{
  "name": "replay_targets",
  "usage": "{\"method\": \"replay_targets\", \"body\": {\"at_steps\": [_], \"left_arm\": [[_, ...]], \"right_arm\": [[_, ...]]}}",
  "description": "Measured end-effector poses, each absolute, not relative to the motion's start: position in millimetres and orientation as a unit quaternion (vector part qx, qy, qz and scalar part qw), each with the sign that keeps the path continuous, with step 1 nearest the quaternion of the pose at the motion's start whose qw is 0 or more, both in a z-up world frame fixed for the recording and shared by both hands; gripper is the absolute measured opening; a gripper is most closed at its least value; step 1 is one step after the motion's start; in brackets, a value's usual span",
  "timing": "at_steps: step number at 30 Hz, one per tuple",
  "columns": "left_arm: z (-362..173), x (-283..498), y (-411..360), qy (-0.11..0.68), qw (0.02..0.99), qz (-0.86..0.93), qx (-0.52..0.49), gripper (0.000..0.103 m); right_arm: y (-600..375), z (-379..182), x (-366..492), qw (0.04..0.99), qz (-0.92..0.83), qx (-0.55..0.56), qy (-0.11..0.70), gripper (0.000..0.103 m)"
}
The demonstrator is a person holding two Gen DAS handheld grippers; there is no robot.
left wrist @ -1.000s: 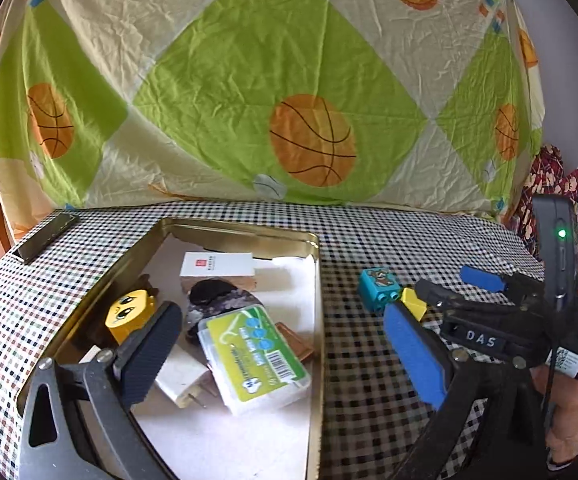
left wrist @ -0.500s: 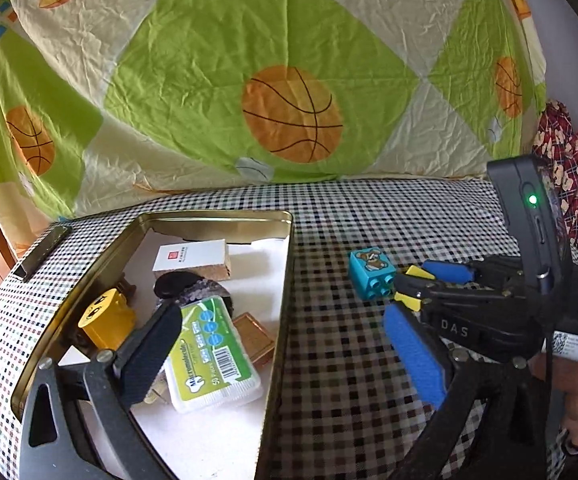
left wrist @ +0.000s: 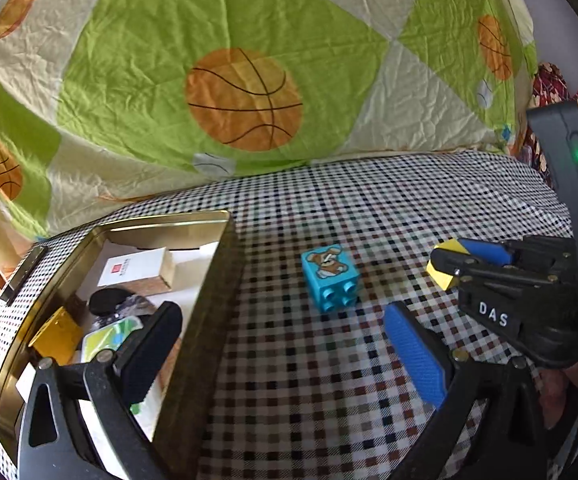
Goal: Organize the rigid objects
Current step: 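Move the left tool to the blue bear block while the right tool grasps the small yellow cube, then close the left tool on the blue bear block while the right tool holds the yellow cube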
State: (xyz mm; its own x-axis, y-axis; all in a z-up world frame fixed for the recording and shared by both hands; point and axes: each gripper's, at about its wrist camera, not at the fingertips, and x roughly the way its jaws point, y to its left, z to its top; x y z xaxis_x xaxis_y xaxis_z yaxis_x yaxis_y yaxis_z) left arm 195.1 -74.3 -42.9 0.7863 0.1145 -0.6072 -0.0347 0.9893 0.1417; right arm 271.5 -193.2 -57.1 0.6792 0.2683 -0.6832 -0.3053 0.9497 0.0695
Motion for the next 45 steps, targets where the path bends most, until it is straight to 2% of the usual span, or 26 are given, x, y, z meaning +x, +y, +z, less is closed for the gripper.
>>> {"method": "replay_targets", "body": {"at_steps": [2, 6, 8, 9, 12, 15, 19, 21, 22, 45], "left_arm": [[-47, 208, -82, 0.336, 0.939, 0.032, 0.065, 0.102], [-55, 230, -86, 0.364, 0.930, 0.011, 0.047, 0.095], [-60, 240, -88, 0.377, 0.925, 0.008, 0.043, 0.086], [-62, 246, -88, 0.388, 0.921, 0.001, 0.039, 0.076], [-66, 259, -87, 0.403, 0.915, -0.004, 0.026, 0.066], [-70, 269, -86, 0.415, 0.910, -0.005, 0.017, 0.064], [-75, 273, -89, 0.430, 0.902, -0.012, 0.020, 0.041], [-75, 273, -88, 0.432, 0.901, -0.016, 0.014, 0.037], [-76, 273, -87, 0.434, 0.901, -0.016, 0.011, 0.031], [-56, 250, -90, 0.371, 0.928, -0.028, 0.026, 0.031]], "right_arm": [[-203, -57, 274, 0.917, 0.147, -0.013, 0.371, 0.027], [-209, -56, 276, 0.921, 0.129, -0.012, 0.367, 0.027], [-211, -55, 275, 0.922, 0.126, -0.009, 0.366, 0.027], [-213, -55, 275, 0.922, 0.126, -0.006, 0.365, 0.027], [-216, -55, 274, 0.924, 0.125, -0.003, 0.362, 0.027], [-217, -55, 275, 0.924, 0.128, 0.000, 0.359, 0.027], [-216, -54, 274, 0.925, 0.131, 0.002, 0.357, 0.027], [-215, -54, 273, 0.926, 0.133, 0.003, 0.353, 0.027], [-214, -53, 273, 0.927, 0.134, 0.003, 0.351, 0.027], [-215, -41, 260, 0.942, 0.125, 0.005, 0.310, 0.027]]}}
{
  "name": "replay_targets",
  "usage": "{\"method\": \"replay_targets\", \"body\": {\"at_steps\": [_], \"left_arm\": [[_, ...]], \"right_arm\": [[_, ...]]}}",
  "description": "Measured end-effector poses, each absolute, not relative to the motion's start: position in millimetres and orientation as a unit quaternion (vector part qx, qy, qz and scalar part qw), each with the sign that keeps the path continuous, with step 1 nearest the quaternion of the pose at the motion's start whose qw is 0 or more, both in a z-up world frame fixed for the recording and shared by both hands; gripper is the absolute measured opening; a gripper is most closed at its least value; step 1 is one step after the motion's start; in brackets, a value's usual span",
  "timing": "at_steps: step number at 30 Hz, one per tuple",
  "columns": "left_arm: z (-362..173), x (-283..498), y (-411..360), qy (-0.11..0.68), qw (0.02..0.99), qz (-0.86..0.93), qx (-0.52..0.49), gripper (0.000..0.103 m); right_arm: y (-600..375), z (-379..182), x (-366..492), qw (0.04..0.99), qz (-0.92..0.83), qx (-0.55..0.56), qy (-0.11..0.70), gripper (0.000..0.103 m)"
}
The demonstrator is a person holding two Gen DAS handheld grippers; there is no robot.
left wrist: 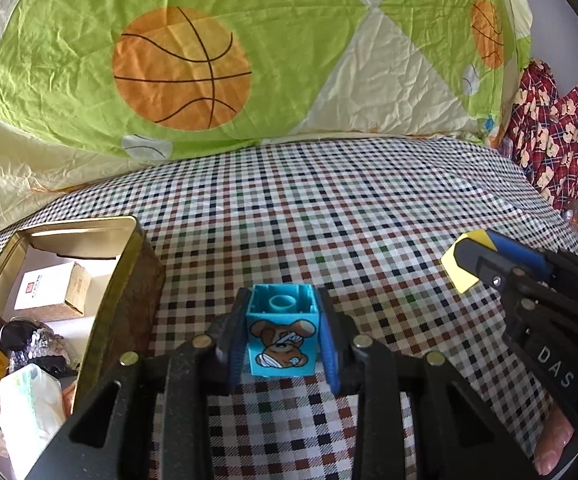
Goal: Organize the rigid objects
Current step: 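Close the left tool on the blue bear block while the right tool holds the yellow cube, then carry the blue block with the left tool while the right tool carries the yellow cube toward the tin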
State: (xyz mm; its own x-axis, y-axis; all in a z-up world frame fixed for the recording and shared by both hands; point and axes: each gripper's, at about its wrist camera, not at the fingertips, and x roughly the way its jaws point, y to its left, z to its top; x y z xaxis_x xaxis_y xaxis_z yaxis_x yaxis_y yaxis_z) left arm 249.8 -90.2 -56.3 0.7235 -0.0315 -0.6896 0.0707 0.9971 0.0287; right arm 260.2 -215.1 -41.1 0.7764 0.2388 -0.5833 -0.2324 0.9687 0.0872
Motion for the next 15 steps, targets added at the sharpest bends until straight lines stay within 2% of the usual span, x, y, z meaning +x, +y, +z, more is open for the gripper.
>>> {"method": "replay_targets", "body": {"at_steps": [15], "left_arm": [[-46, 233, -84, 0.336, 0.941, -0.038, 0.011, 0.030]], "right_arm": [[-211, -32, 243, 0.957, 0.116, -0.010, 0.266, 0.027]]}}
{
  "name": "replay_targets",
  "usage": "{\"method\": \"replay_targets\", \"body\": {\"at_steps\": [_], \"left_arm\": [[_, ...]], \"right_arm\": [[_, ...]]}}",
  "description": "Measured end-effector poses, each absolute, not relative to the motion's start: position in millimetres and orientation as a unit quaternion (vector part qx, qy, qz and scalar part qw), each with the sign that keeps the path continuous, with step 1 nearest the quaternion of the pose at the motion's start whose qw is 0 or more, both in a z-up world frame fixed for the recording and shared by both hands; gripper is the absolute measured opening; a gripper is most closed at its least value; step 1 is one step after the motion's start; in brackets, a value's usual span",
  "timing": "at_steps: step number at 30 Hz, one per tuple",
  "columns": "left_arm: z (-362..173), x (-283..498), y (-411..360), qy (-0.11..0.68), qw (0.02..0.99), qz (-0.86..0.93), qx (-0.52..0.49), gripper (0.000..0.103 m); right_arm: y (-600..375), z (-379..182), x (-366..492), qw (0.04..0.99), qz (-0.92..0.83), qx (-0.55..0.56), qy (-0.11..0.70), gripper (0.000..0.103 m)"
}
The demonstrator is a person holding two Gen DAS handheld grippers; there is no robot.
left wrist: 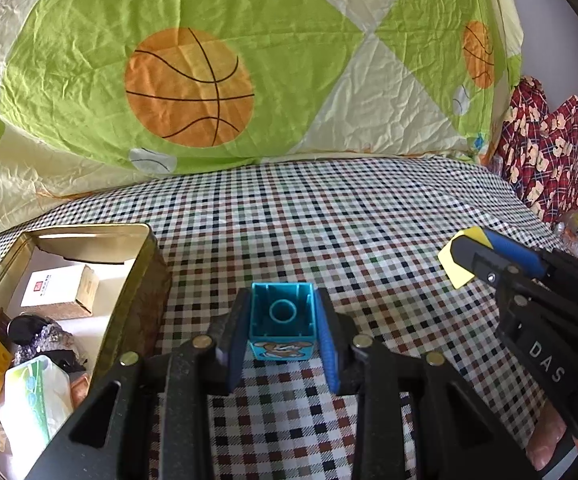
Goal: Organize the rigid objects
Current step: 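Carry the blue block with the left tool while the right tool carries the yellow cube toward the tin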
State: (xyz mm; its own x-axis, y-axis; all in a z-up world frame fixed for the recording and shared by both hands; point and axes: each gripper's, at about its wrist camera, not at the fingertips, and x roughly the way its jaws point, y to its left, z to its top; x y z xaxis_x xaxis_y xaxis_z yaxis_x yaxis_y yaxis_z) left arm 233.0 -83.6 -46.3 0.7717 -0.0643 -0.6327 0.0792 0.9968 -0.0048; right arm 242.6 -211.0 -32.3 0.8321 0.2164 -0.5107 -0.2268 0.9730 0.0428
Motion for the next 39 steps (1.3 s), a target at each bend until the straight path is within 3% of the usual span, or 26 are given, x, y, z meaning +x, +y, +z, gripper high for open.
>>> {"method": "replay_targets", "body": {"at_steps": [39], "left_arm": [[-24, 181, -84, 0.227, 0.974, -0.014, 0.023, 0.030]], "right_arm": [[-205, -18, 203, 0.978, 0.100, -0.037, 0.181, 0.027]]}}
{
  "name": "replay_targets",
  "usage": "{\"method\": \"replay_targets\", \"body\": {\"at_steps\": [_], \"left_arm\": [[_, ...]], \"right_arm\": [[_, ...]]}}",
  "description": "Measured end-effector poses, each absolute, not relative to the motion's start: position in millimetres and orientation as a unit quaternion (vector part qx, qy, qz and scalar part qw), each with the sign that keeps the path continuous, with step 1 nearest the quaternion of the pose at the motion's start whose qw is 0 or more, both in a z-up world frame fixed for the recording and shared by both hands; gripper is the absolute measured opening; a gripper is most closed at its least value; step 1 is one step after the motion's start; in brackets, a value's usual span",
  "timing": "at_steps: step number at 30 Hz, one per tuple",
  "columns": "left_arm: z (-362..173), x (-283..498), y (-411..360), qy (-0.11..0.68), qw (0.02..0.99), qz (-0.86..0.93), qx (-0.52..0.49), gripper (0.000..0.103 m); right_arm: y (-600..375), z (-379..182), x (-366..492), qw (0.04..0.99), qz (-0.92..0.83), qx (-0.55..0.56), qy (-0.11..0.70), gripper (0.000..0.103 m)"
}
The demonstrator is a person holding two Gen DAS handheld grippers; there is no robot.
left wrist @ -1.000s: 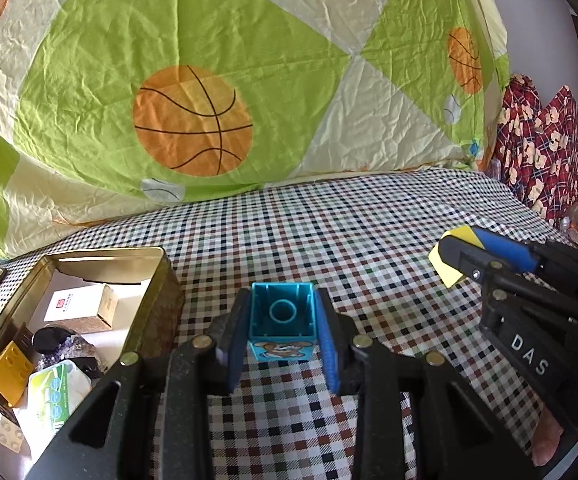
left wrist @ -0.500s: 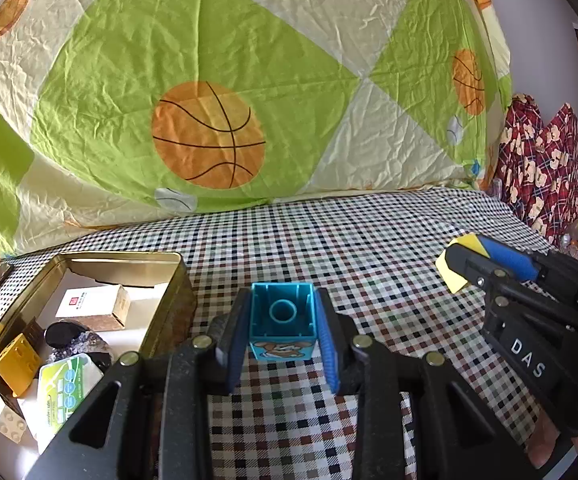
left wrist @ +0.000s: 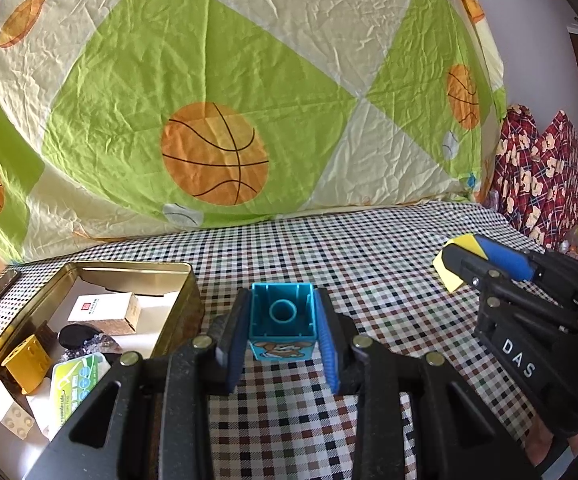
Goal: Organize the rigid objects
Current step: 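Carry the blue block with the left tool while the right tool carries the yellow cube toward the tin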
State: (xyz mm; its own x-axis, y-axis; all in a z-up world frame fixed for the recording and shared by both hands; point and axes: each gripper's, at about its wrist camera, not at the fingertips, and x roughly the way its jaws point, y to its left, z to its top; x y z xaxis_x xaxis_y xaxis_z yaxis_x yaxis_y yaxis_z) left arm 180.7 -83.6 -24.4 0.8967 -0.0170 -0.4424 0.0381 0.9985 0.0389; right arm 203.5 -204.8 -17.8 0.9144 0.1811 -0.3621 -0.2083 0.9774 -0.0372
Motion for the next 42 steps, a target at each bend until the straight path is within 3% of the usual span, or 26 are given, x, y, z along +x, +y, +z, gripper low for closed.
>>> {"method": "replay_targets", "body": {"at_steps": [42], "left_arm": [[-16, 121, -65, 0.166, 0.986, -0.013, 0.004, 0.030]], "right_arm": [[-197, -10, 161, 0.983, 0.133, -0.029, 0.123, 0.027]]}}
